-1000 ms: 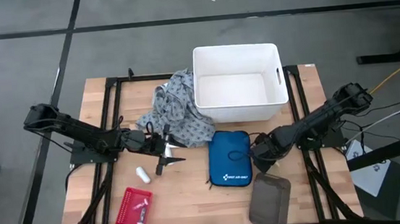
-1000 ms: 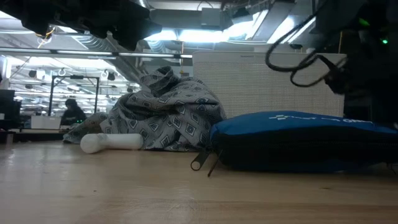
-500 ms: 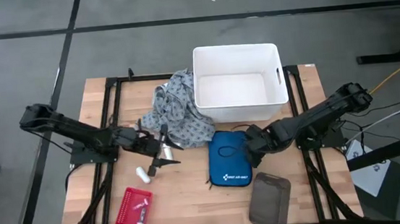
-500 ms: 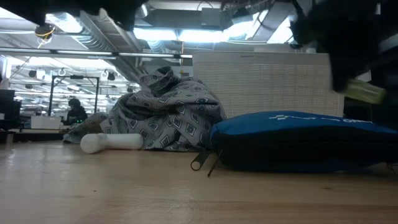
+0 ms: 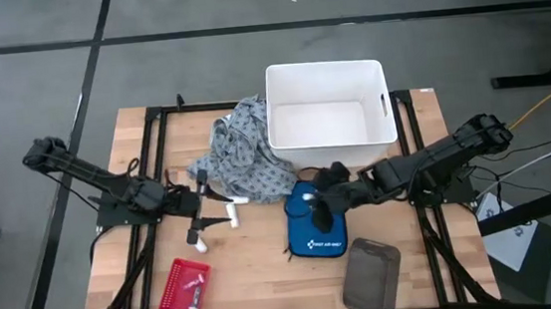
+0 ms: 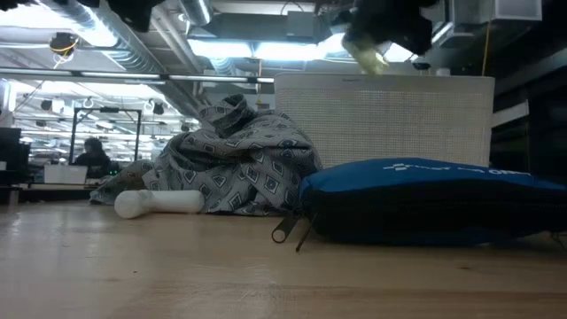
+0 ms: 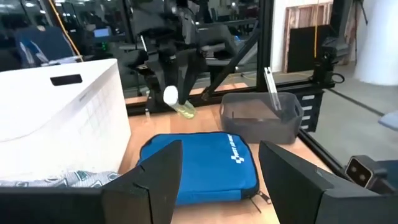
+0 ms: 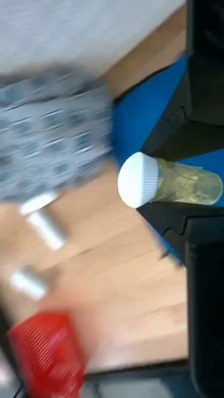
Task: Pick & Place Medicine items
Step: Put the yellow pill bottle into the red bin
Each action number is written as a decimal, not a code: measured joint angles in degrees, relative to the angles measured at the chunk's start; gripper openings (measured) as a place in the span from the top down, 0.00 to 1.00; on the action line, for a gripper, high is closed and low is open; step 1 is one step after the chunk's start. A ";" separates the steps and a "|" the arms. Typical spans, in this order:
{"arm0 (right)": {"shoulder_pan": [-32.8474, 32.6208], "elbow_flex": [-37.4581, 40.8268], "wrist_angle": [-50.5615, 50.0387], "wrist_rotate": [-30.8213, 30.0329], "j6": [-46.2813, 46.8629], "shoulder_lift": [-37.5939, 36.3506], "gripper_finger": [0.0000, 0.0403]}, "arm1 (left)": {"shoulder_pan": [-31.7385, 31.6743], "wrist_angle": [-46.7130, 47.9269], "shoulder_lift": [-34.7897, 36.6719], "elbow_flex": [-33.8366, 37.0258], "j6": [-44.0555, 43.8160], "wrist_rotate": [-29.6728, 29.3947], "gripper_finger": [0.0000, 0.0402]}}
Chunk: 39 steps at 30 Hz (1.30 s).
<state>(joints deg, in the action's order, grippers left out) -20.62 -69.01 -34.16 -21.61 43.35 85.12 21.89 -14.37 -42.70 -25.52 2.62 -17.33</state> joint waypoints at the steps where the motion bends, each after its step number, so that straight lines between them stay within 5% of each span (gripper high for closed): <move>1: 0.25 0.00 2.43 -0.27 -1.67 0.00 0.76 | 0.33 0.03 0.00 0.00 0.14 -0.80 0.47; 12: 2.36 0.00 25.45 -1.26 -18.47 0.18 0.76 | -0.09 -4.72 -2.77 0.00 1.11 -0.99 0.47; 21: 4.26 0.00 40.91 0.15 -28.90 7.69 0.76 | -2.30 -11.78 -8.01 0.00 2.51 2.24 0.47; 25: 5.54 0.00 47.26 5.56 -29.92 9.76 0.76 | -3.43 -11.55 -8.91 0.00 1.96 2.07 0.47; 39: 6.77 0.01 51.97 9.97 -29.93 11.07 0.76 | -6.22 -18.30 -12.73 0.00 0.97 4.18 0.47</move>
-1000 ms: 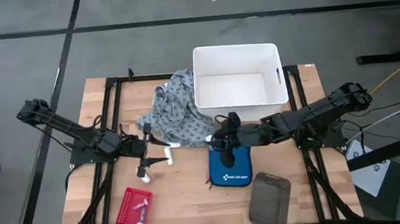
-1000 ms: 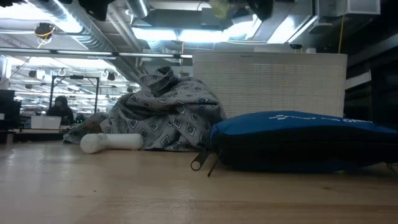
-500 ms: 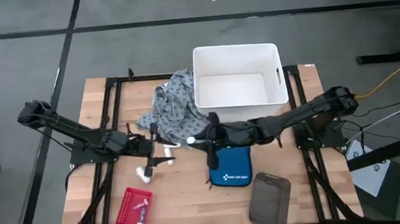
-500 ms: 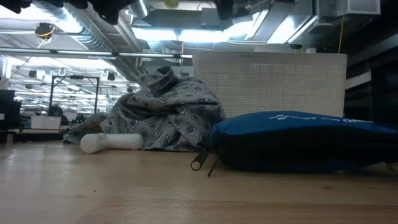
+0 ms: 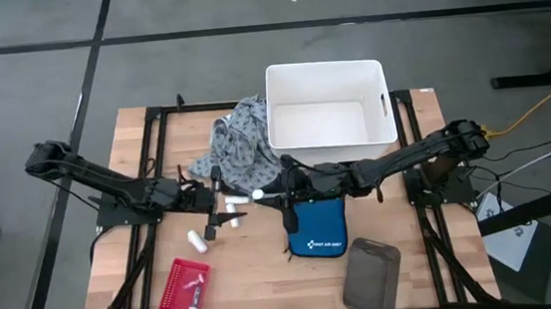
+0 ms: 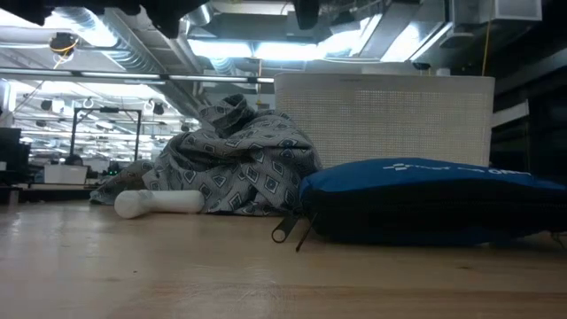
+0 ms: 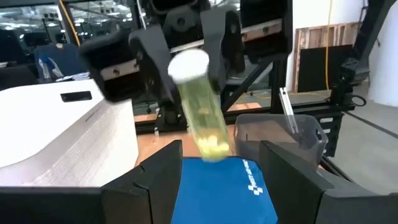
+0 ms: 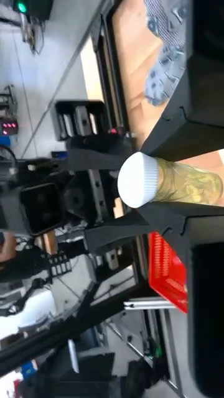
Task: Pick & Place Medicine items
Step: Put the yellow pill bottle into the red bin
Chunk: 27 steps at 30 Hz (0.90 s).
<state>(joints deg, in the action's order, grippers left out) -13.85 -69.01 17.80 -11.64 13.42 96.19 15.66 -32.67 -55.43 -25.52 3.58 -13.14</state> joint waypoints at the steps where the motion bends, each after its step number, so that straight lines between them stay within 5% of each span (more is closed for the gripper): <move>1: 0.05 0.01 0.32 0.85 0.01 0.06 0.76 | -0.35 -1.08 -0.95 0.00 -0.01 0.48 0.47; 10: 0.51 -0.01 2.29 1.38 -0.01 1.39 0.76 | -3.86 -9.50 -6.56 0.00 -1.65 8.30 0.47; 19: 0.96 -0.01 3.26 2.24 -0.41 1.83 0.76 | -5.69 -9.89 -8.79 0.00 -2.98 8.51 0.48; 27: 1.03 -0.01 3.28 3.11 -0.45 1.83 0.76 | -6.39 -10.96 -9.63 0.00 -2.90 8.71 0.66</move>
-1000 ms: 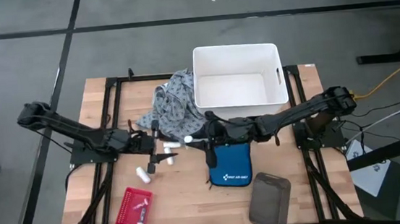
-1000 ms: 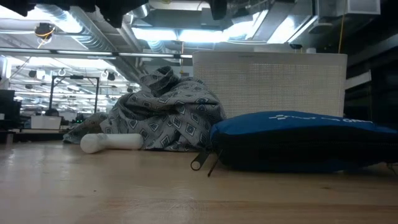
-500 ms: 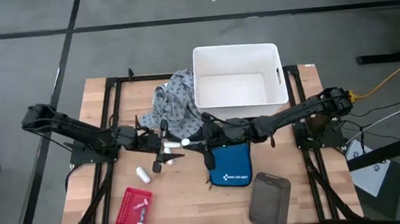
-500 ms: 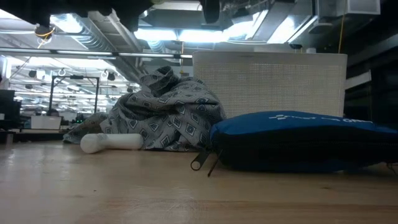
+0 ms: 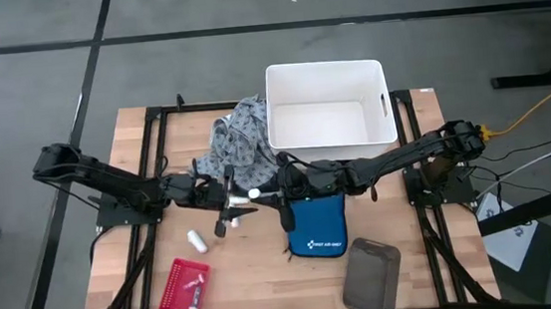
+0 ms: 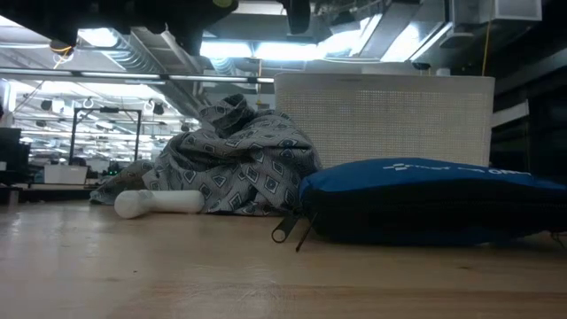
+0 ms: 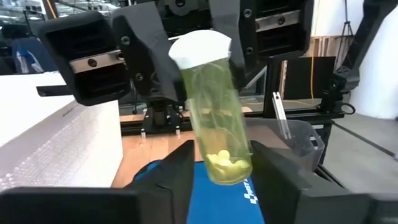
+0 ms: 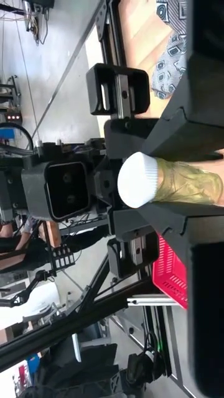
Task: Pick & Place Medicine items
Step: Put the yellow pill bottle into the red bin
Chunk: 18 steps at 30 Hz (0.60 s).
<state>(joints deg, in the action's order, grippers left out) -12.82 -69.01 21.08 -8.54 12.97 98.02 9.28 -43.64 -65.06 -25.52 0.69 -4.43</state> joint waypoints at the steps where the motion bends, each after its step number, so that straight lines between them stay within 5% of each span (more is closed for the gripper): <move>1: -0.02 0.00 0.02 0.03 0.01 0.00 0.76 | 0.02 -0.06 0.00 0.00 0.04 0.14 0.69; 10: -0.04 0.00 -0.08 0.52 -0.37 0.00 0.75 | 0.00 -0.03 0.00 0.00 1.06 -0.11 0.81; 18: -1.02 -0.07 -3.13 0.43 0.07 -0.13 0.57 | 0.04 2.38 3.02 0.00 3.78 -1.88 0.81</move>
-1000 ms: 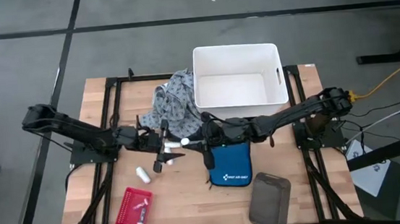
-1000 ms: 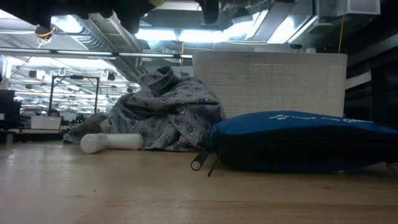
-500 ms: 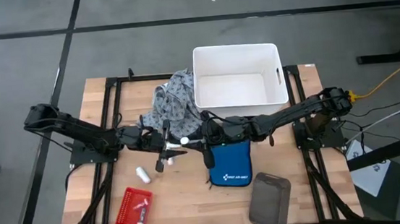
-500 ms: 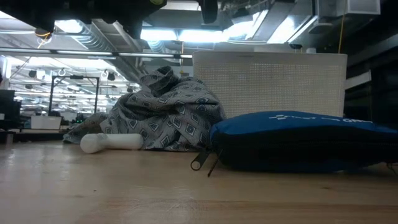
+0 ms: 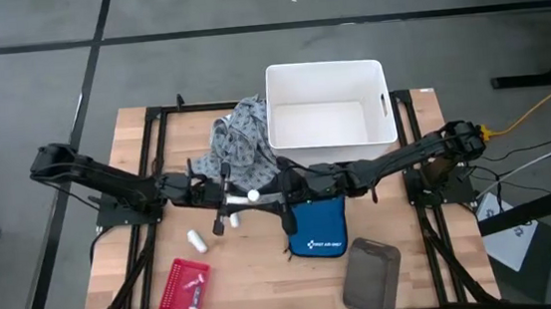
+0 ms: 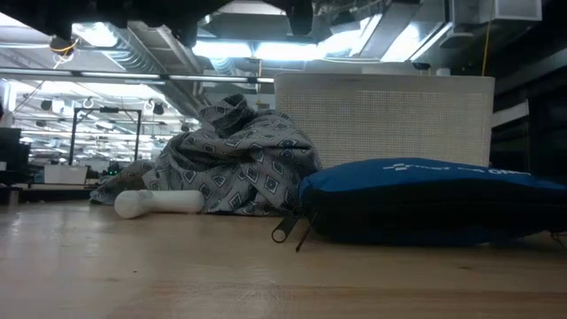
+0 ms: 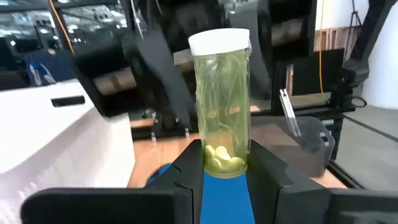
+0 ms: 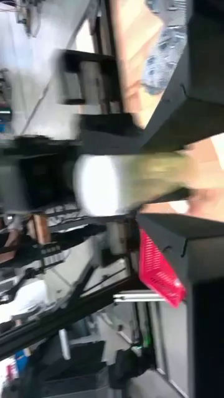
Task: Pick & Place Medicine items
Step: Put the yellow pill bottle into the red bin
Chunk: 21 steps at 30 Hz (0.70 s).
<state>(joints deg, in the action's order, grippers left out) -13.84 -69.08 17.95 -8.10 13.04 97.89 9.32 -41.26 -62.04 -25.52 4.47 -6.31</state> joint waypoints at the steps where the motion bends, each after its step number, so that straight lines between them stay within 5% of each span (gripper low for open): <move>1: -0.11 0.04 -0.52 -0.01 -0.02 0.02 0.55 | 0.00 0.88 0.91 -0.02 -0.01 -0.16 0.81; 12: -0.57 0.11 -6.78 0.89 1.74 0.13 0.42 | 3.96 16.18 12.65 -0.07 -0.20 -3.60 0.81; 21: -1.32 0.11 -12.16 1.91 2.00 0.13 0.43 | 14.05 40.73 21.71 -0.09 -18.26 -4.50 0.81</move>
<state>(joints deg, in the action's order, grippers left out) -15.16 -68.97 5.80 -6.20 15.04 98.02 23.37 -0.53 -40.33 -25.61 -13.79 -10.81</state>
